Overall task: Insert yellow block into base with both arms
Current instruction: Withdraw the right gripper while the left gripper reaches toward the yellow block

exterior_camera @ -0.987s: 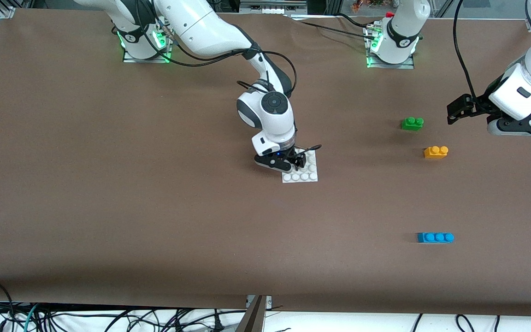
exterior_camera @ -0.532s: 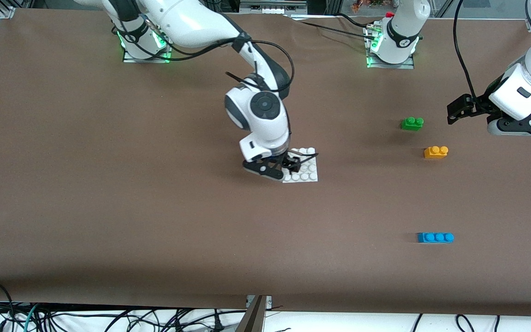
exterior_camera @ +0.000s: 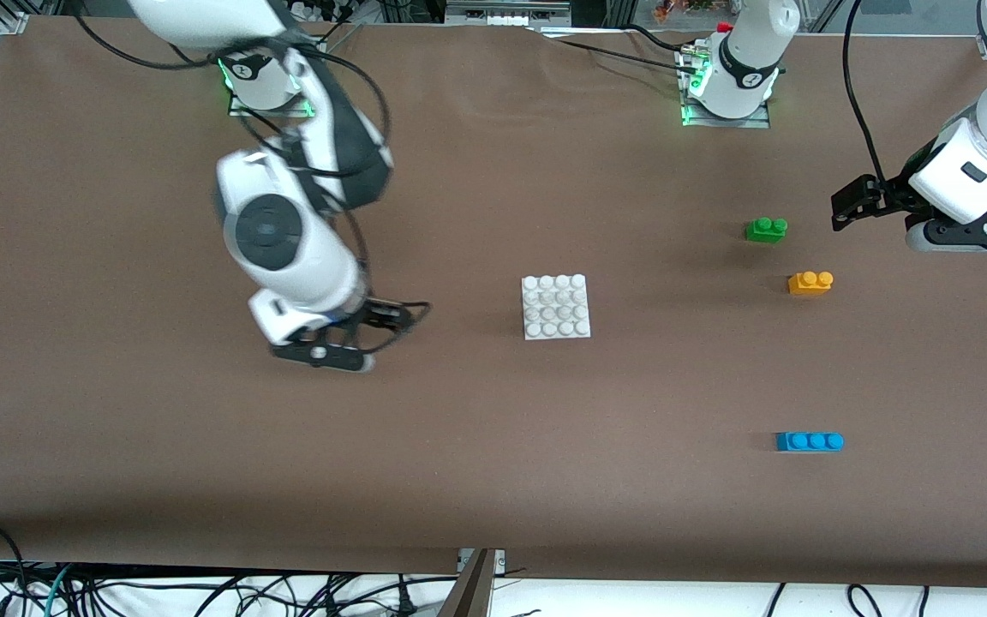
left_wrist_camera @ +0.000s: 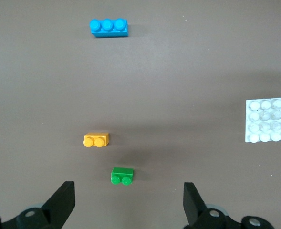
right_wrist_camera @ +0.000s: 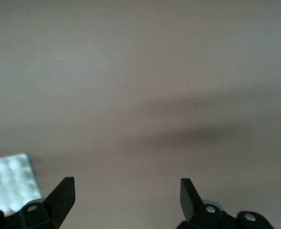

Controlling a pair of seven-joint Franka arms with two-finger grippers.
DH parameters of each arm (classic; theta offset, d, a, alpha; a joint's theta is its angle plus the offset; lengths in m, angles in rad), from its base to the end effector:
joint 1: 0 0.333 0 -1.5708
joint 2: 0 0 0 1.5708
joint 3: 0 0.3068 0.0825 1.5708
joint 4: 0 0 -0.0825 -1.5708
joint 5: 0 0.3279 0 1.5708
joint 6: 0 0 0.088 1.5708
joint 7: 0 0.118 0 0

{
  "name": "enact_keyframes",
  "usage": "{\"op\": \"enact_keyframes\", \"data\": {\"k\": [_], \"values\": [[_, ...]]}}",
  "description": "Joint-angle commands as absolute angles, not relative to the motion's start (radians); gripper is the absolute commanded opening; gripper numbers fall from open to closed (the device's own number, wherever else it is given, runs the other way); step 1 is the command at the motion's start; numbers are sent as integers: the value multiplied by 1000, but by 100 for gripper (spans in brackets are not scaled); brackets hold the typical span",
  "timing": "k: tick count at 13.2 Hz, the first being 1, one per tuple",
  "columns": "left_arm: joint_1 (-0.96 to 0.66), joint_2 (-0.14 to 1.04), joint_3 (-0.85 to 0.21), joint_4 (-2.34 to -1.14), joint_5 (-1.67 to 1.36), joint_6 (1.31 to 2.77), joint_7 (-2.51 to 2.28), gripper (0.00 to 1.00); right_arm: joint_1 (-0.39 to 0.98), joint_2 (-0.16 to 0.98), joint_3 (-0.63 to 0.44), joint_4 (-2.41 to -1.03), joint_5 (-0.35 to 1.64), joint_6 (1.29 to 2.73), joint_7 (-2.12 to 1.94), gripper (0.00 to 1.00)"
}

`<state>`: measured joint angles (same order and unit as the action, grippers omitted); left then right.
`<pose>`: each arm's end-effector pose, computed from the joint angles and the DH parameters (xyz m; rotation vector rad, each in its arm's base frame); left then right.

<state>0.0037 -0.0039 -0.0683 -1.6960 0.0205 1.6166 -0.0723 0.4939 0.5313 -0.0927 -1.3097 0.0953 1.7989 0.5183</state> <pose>0.4947 -0.0297 0.5581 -3.1136 -0.0093 0.1151 0.5874 0.2728 0.4272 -3.1111 0.2005 0.0871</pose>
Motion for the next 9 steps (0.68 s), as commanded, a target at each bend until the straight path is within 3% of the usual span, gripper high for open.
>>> {"op": "enact_keyframes", "data": {"k": [1,6,9], "values": [[34,5,-69,-1678,-6,1585,-64,100,387,326,-69,-1483,109,1705,361,98],[107,40,-69,-1693,-5,1571,-7,100,226,94,-63,-1566,89,1562,244,99],[161,107,-67,-1693,9,1604,84,100,105,9,-23,-1608,78,1548,56,99]]}}
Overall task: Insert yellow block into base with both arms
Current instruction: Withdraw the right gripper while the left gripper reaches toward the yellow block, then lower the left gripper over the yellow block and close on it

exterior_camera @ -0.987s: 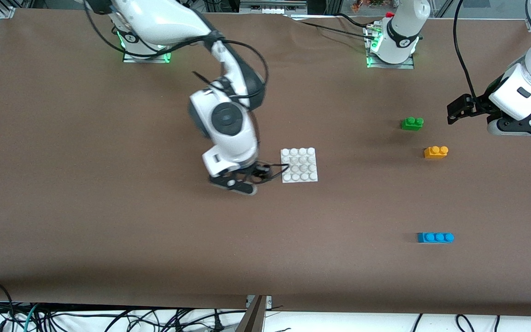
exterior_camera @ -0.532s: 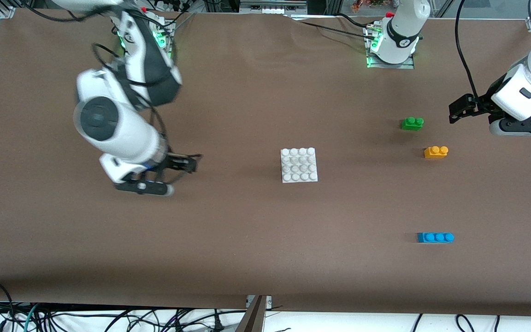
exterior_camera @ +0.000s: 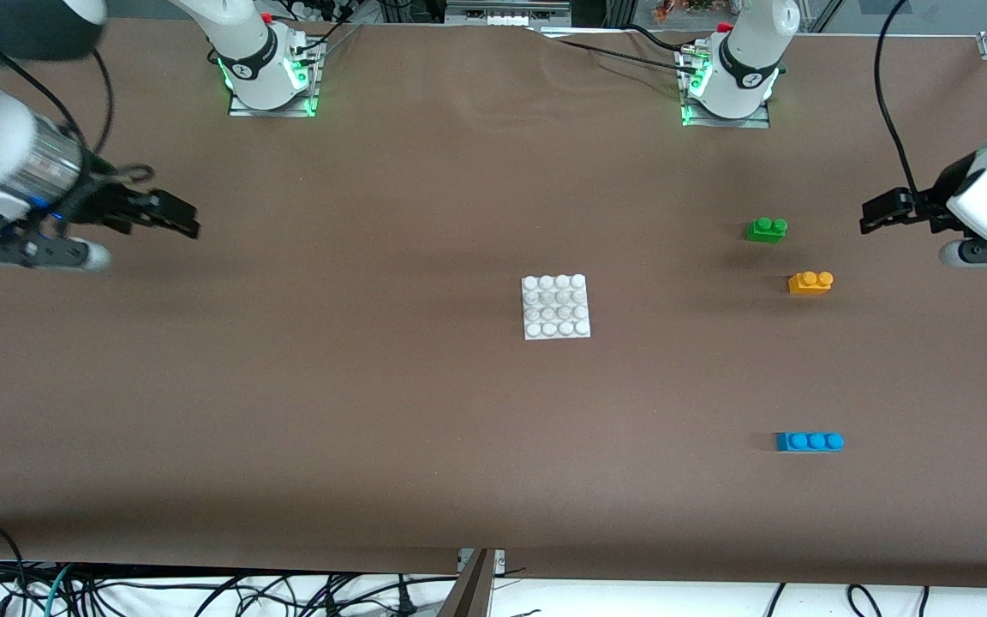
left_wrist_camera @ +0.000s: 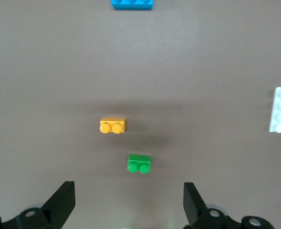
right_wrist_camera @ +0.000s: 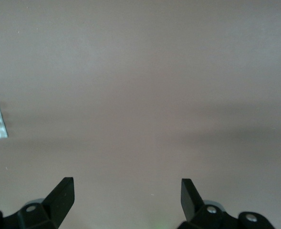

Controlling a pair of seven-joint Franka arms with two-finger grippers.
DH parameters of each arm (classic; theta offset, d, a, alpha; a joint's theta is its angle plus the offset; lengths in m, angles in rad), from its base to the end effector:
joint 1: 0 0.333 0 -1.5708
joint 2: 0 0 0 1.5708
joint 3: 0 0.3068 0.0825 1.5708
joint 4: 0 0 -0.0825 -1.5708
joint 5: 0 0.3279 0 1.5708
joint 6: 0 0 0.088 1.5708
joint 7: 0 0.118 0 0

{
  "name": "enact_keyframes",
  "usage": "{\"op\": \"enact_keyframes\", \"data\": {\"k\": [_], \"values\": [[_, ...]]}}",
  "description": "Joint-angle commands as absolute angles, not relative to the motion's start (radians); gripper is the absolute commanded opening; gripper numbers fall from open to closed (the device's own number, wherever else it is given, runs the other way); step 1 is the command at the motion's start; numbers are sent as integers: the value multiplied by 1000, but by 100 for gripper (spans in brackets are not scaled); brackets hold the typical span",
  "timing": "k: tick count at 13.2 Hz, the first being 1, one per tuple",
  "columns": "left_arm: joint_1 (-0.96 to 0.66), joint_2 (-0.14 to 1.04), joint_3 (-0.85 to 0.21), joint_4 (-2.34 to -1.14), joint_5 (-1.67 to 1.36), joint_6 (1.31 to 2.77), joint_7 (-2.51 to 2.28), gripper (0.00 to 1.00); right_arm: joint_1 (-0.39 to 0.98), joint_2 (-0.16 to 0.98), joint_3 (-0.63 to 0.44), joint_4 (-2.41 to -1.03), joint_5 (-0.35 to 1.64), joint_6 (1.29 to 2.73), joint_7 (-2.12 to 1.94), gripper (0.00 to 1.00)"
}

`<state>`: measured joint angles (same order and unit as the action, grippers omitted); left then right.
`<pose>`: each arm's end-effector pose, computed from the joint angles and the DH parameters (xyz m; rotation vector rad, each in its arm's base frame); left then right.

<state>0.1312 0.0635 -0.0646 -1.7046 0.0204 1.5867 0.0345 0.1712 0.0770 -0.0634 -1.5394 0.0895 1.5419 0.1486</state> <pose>0.5034 0.0368 0.5187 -3.1213 -0.0463 0.2846 0.5118 0.0675 0.5763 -3.0638 0.0636 0.1296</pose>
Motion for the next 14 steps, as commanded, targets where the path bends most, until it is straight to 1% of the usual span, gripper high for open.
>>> {"op": "enact_keyframes", "data": {"k": [1,3,4,5,7,8,10,13,14], "values": [[190,133,-67,-1694,9,1633,87,100,77,3,-23,-1611,60,1546,13,99],[199,175,-67,-1707,14,1690,86,100,72,5,-28,-1602,35,1548,-17,99],[201,179,-67,-1735,47,1738,84,100,72,8,-34,-1600,35,1546,-17,99],[201,179,-69,-1785,72,1799,83,100,72,8,-34,-1598,35,1540,-11,99],[218,181,-67,-1928,75,1975,81,100,74,9,-31,-1588,34,1525,-6,99],[235,190,-69,-1987,75,2040,81,100,74,9,-31,-1586,34,1517,-6,99],[262,205,-69,-2063,75,2142,83,100,74,5,-34,-1585,35,1513,-11,99],[262,229,-68,-2186,77,2354,81,100,72,8,-41,-1585,37,1499,-15,99],[262,235,-66,-2221,77,2405,83,100,74,11,-43,-1572,35,1500,-6,99]]}}
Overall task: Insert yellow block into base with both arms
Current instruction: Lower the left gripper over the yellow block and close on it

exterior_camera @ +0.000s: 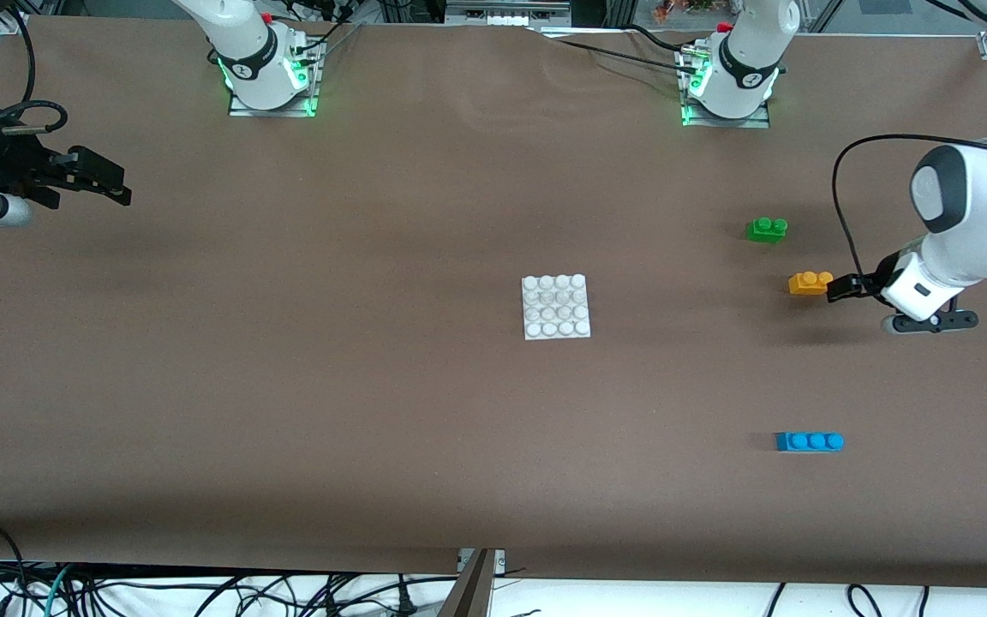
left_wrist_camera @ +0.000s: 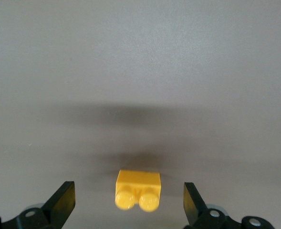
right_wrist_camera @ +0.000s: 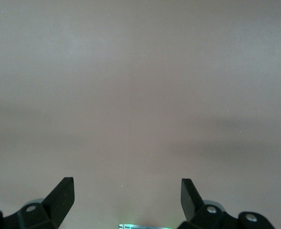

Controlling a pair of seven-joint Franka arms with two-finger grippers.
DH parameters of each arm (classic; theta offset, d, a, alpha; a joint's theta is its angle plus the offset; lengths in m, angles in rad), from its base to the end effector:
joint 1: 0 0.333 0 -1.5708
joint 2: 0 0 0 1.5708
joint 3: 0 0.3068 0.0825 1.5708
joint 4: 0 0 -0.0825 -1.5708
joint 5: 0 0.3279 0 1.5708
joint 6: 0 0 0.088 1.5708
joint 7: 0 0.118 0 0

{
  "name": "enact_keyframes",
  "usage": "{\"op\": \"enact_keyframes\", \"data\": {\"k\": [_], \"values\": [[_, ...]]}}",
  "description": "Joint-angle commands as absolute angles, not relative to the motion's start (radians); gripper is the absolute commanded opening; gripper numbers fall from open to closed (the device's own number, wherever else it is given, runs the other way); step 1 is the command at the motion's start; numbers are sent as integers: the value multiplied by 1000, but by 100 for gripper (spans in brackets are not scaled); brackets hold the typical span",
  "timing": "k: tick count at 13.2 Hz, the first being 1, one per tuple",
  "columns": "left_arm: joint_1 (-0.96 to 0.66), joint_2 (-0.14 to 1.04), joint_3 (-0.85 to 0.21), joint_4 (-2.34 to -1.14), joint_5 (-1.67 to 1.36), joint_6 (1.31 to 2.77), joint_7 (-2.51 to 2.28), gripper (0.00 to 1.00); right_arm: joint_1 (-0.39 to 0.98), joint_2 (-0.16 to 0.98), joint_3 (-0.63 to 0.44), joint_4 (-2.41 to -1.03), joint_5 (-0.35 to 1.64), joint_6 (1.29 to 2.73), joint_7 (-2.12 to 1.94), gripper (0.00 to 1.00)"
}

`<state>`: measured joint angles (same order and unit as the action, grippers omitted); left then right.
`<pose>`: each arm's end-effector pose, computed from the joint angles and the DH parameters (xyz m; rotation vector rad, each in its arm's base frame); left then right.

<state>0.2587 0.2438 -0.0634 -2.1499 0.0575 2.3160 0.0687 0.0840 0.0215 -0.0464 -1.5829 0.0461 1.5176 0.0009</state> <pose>0.5060 0.1022 0.3023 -3.1211 -0.1363 0.1244 0.4964 0.0246 0.5843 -3.0947 -0.0574 0.1357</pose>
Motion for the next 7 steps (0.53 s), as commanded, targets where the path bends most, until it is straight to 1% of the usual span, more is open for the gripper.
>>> {"op": "enact_keyframes", "data": {"k": [1,4,7], "values": [[264,238,-66,-2236,83,2422,83,100,77,12,-41,-1548,22,1502,-3,99],[278,262,-67,-2247,106,2448,80,100,74,12,-45,-1537,17,1506,-3,99],[305,262,-69,-2316,106,2512,46,100,71,17,-46,-1542,14,1494,-5,99]]}}
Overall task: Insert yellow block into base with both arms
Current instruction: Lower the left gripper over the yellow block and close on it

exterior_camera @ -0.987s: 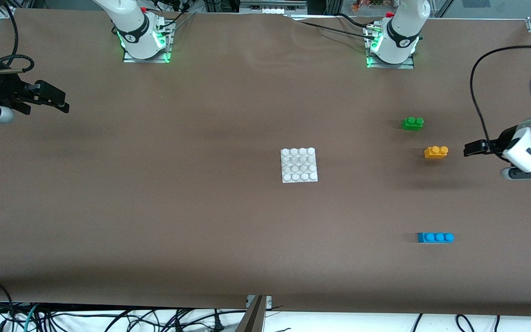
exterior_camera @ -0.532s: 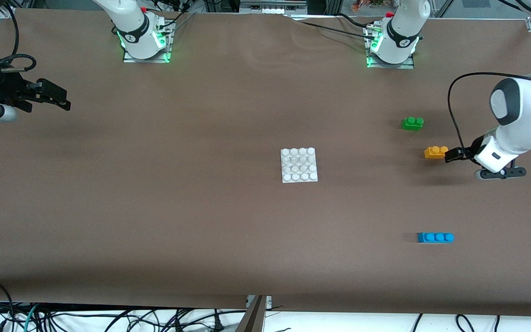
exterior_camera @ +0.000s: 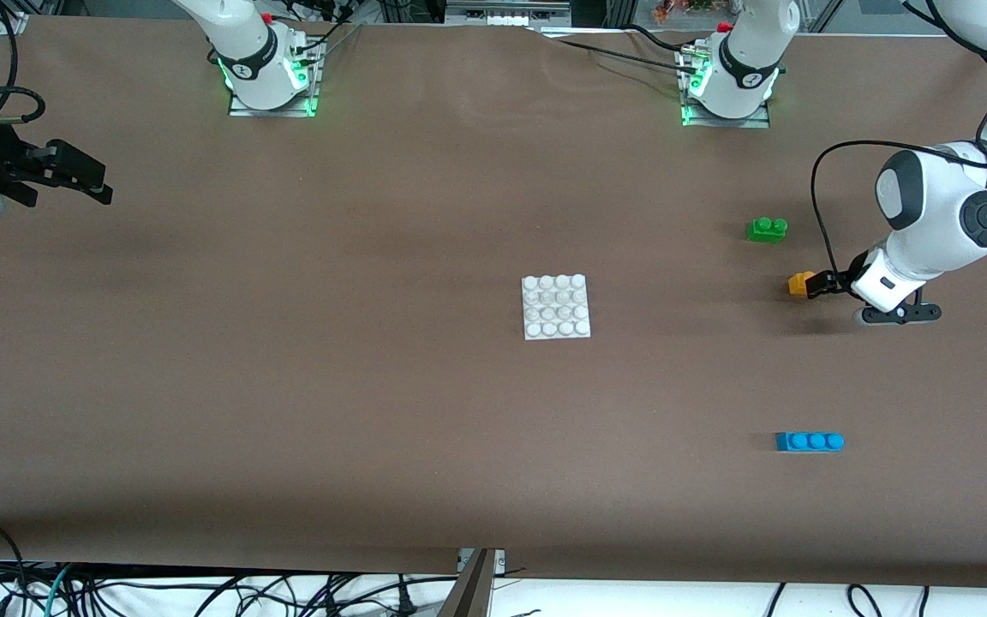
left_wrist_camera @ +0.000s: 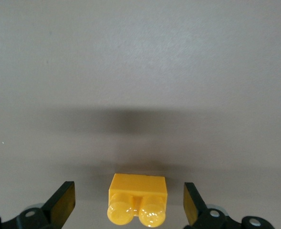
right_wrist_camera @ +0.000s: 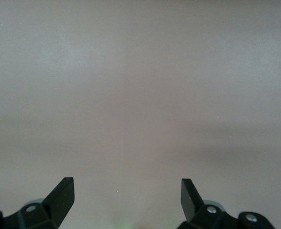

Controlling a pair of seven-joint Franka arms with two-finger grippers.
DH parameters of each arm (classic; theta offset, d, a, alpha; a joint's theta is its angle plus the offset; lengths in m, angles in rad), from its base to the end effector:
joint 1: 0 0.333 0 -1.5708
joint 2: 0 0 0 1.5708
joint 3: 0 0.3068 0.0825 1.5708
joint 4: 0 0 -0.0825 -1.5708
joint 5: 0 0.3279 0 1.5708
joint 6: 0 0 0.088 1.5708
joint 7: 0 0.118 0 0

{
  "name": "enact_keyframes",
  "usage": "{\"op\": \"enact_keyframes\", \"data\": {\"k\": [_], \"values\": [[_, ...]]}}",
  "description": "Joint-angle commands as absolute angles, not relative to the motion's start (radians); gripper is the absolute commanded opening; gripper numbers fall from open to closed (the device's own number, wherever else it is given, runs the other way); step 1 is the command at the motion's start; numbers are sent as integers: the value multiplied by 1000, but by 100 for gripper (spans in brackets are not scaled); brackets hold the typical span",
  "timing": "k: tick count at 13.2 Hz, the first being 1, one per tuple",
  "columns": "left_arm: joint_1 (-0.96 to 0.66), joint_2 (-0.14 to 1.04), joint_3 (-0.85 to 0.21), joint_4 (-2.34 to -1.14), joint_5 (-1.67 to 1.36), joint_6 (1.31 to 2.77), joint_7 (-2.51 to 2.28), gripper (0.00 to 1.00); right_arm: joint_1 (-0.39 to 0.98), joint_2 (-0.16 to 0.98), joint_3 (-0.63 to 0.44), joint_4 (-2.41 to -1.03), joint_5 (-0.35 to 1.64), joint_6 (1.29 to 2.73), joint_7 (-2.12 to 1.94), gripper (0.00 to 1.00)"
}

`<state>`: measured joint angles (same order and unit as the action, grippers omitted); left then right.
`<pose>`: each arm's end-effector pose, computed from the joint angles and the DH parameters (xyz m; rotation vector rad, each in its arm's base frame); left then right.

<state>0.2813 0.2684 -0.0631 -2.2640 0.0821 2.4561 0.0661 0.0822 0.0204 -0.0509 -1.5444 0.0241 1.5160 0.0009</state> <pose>0.4832 0.1076 0.2611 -3.1144 -0.1374 0.1234 0.4979 0.0188 0.6004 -3.1180 -0.0485 0.0766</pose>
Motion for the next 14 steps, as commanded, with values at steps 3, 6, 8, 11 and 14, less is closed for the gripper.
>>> {"op": "enact_keyframes", "data": {"k": [3,6,8,11,14], "values": [[307,264,-69,-2362,106,2551,18,100,71,23,-60,-1542,11,1496,-5,99],[307,265,-71,-2368,104,2553,6,100,66,25,-72,-1543,11,1493,-5,99],[307,272,-71,-2372,104,2553,6,100,66,32,-74,-1542,11,1494,-5,99],[307,272,-71,-2370,104,2553,6,78,66,31,-74,-1542,12,1494,-5,99],[307,270,-72,-2370,104,2549,6,60,66,32,-74,-1542,12,1493,-5,99]]}}
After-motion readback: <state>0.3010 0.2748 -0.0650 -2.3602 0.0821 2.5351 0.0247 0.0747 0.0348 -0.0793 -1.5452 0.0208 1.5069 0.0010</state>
